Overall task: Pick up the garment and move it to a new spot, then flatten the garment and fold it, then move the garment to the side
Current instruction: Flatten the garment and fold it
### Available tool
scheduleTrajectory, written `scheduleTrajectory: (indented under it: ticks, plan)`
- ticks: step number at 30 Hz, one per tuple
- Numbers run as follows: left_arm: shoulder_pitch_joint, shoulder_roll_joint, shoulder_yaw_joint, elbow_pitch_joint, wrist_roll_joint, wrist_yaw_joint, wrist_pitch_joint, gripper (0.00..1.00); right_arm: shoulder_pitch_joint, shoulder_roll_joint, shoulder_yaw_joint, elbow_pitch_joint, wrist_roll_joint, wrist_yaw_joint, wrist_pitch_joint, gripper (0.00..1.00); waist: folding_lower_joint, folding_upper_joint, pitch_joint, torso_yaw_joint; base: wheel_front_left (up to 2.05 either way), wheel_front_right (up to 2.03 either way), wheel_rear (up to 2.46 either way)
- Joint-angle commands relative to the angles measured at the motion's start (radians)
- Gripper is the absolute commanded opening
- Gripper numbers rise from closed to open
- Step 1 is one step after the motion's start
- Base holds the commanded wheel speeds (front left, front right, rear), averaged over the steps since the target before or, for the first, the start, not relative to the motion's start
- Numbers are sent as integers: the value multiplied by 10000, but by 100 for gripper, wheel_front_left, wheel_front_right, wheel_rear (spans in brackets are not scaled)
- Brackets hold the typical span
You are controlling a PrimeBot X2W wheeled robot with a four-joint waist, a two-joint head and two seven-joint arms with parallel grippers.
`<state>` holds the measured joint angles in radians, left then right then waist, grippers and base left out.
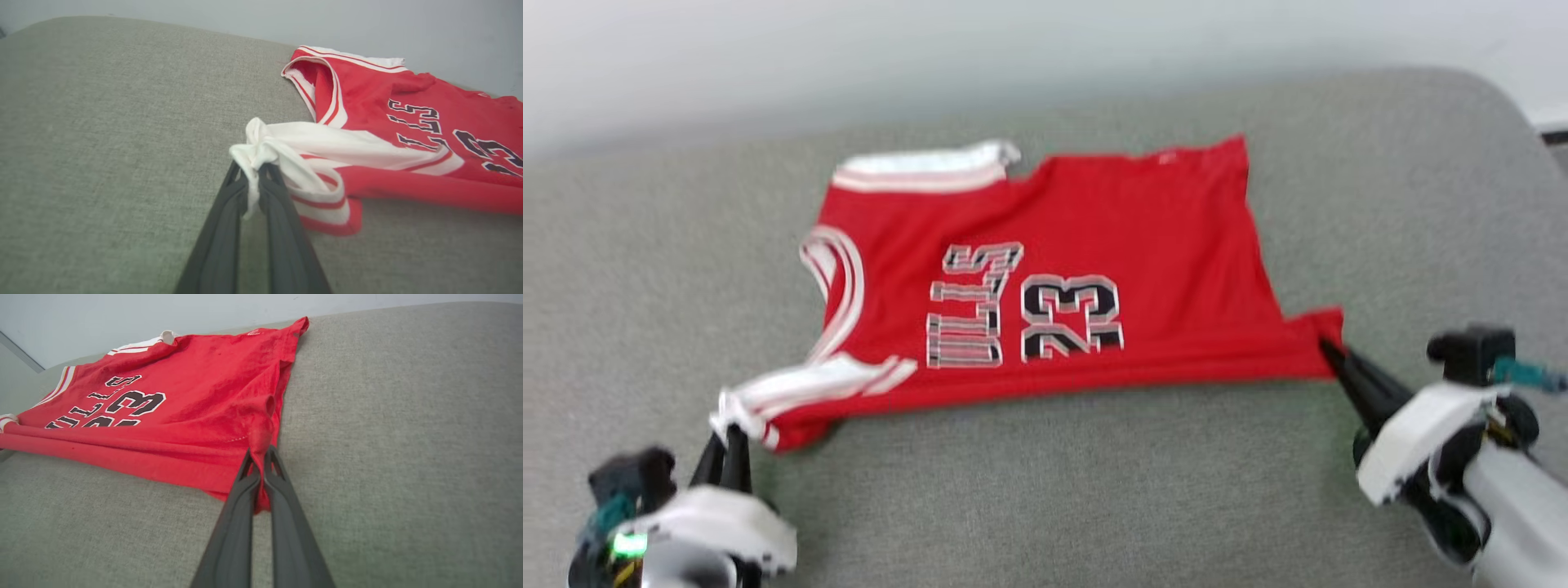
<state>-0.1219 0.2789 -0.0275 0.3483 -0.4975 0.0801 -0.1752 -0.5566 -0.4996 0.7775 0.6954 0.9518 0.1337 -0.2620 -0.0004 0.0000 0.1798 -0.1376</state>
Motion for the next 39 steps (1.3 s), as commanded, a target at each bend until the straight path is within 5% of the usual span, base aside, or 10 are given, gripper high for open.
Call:
scheduleTrajectory:
  ticks: [1,18,27,39]
  plan:
    - [475,179,261,-209,-121,240,50,0,421,-268,-217,50,-107,-56,-26,0,4,0,-734,-21,0,0,0]
    - [4984,78,477,-4196,-614,1141,1577,0,5135,165,-2750,-1351,-1710,-89,104,0,4,0,-1940,366,0,0,0]
    - [3547,391,-454,-4600,-124,874,2465,0,4945,589,-4083,-2828,-2800,-45,1178,0,4,0,-1557,345,0,0,0]
    - [1534,459,-1122,-2992,112,521,2895,0,3461,1139,-4149,-2913,-3439,-38,2195,0,4,0,-398,200,0,0,0]
